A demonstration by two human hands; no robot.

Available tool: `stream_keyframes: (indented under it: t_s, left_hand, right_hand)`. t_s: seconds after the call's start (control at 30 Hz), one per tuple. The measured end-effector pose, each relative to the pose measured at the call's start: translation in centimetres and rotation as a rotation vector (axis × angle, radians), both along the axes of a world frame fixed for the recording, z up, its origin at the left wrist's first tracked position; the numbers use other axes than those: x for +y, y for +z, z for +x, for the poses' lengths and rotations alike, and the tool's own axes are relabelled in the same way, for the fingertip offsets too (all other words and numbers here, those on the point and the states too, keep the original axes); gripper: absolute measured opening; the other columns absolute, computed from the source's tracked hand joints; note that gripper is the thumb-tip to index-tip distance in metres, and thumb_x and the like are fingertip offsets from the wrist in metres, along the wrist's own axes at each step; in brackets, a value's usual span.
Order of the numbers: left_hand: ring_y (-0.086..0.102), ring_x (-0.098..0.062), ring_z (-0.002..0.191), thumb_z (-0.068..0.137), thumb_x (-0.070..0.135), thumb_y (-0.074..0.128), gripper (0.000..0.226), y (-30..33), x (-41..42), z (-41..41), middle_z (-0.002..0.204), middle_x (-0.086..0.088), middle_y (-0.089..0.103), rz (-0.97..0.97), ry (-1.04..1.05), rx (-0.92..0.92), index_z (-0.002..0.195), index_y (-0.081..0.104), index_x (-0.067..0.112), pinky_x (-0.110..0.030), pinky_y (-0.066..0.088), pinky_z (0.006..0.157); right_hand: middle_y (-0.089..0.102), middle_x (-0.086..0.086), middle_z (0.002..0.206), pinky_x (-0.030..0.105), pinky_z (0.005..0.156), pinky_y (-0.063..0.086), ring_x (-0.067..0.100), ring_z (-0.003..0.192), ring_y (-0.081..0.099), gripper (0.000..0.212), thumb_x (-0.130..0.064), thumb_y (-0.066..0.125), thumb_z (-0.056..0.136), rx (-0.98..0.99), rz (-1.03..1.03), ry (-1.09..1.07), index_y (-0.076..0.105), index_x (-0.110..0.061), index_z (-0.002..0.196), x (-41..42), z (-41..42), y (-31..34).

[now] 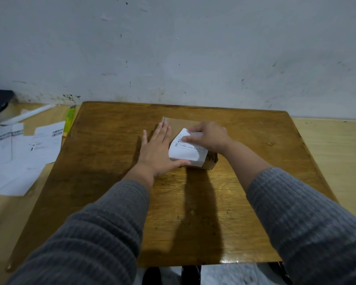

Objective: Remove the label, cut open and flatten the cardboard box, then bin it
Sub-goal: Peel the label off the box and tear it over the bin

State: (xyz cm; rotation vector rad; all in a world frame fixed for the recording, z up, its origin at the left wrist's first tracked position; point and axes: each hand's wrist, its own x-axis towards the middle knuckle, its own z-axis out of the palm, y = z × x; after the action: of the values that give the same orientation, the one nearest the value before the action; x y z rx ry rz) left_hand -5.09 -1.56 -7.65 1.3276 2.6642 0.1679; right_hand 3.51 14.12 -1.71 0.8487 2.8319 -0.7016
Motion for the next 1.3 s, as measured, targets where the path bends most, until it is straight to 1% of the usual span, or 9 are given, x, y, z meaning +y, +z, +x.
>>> stream_keyframes:
  t_s: [0.13,0.23,0.4,0.53,0.6,0.7,0.83,1.0,1.3]
  left_hand:
    - [-0.018,-0.013,0.147,0.063,0.093,0.035,0.129,0.3,0.8,-0.2,0.162,-0.001,-0.016,-0.002,0.034,-0.018,0.154,-0.005,0.012,-0.053,-0.008,0.117]
    - [-0.017,-0.014,0.147,0.063,0.091,0.041,0.130,0.2,1.5,-0.4,0.162,-0.002,-0.016,0.023,0.046,-0.058,0.154,-0.005,0.011,-0.051,-0.007,0.118]
    - [-0.011,-0.013,0.148,0.077,0.069,0.060,0.111,0.0,0.8,-0.6,0.163,-0.001,-0.009,0.183,-0.028,-0.181,0.155,0.004,0.014,-0.046,-0.006,0.118]
    - [-0.007,-0.010,0.148,0.092,0.062,0.041,0.082,-0.1,-0.1,-0.8,0.163,0.005,-0.001,0.127,-0.103,-0.018,0.155,0.006,0.022,-0.046,-0.005,0.119]
    - [-0.009,-0.012,0.148,0.097,0.056,0.029,0.069,-0.1,-0.1,-0.6,0.163,0.005,-0.004,0.071,-0.140,0.058,0.154,0.003,0.026,-0.050,-0.003,0.120]
    - [-0.010,-0.015,0.149,0.102,0.047,0.025,0.058,-0.3,0.3,-0.2,0.163,0.004,-0.006,0.041,-0.136,0.086,0.154,0.014,0.025,-0.054,0.001,0.119]
    - [-0.010,-0.014,0.149,0.102,0.045,0.024,0.055,-0.6,0.6,0.0,0.163,0.006,-0.006,0.026,-0.100,0.078,0.153,0.017,0.026,-0.054,0.002,0.119]
    - [-0.010,-0.014,0.149,0.101,0.048,0.021,0.057,-0.2,1.1,0.4,0.163,0.006,-0.008,-0.006,-0.064,0.066,0.154,0.009,0.030,-0.054,0.003,0.117]
    - [-0.012,-0.014,0.148,0.101,0.049,0.020,0.057,0.5,1.4,0.5,0.163,0.006,-0.009,-0.053,-0.045,0.013,0.154,0.003,0.033,-0.055,0.002,0.118]
  right_hand:
    - [0.062,-0.005,0.116,0.044,0.094,0.036,0.022,0.117,0.049,0.065,-0.075,0.059,0.067,-0.089,0.076,0.107,0.069,-0.030,0.113,0.4,0.7,0.7]
    - [0.068,0.003,0.108,0.043,0.091,0.043,0.022,0.103,0.058,0.047,-0.058,0.068,0.075,0.005,0.022,0.084,0.071,-0.018,0.100,0.4,0.7,0.9]
    - [0.067,-0.007,0.098,0.036,0.092,0.037,0.017,0.101,0.060,0.016,-0.035,0.069,0.080,0.173,0.007,0.034,0.060,-0.033,0.094,0.2,1.0,0.3]
    - [0.068,-0.003,0.102,0.034,0.088,0.026,0.020,0.105,0.057,0.020,-0.032,0.057,0.086,0.161,0.087,-0.017,0.064,-0.029,0.104,0.6,1.3,0.1]
    - [0.067,-0.006,0.104,0.036,0.088,0.026,0.019,0.107,0.053,0.023,-0.033,0.053,0.088,0.156,0.188,0.016,0.065,-0.030,0.107,0.5,1.1,0.0]
    - [0.067,-0.007,0.111,0.038,0.092,0.027,0.017,0.112,0.053,0.026,-0.029,0.054,0.091,0.223,0.301,0.070,0.061,-0.031,0.115,0.3,1.0,-0.3]
    - [0.070,-0.004,0.111,0.038,0.090,0.028,0.020,0.105,0.060,0.023,-0.030,0.054,0.093,0.277,0.294,0.047,0.065,-0.031,0.113,0.2,1.6,-0.7]
    - [0.073,-0.003,0.105,0.037,0.093,0.034,0.021,0.102,0.061,0.024,-0.038,0.054,0.093,0.264,0.249,-0.029,0.069,-0.031,0.110,0.4,2.4,-0.9]
    - [0.073,0.005,0.101,0.043,0.087,0.051,0.022,0.096,0.065,0.023,-0.032,0.063,0.087,0.325,0.020,-0.323,0.074,-0.020,0.103,-1.3,4.8,-1.0]
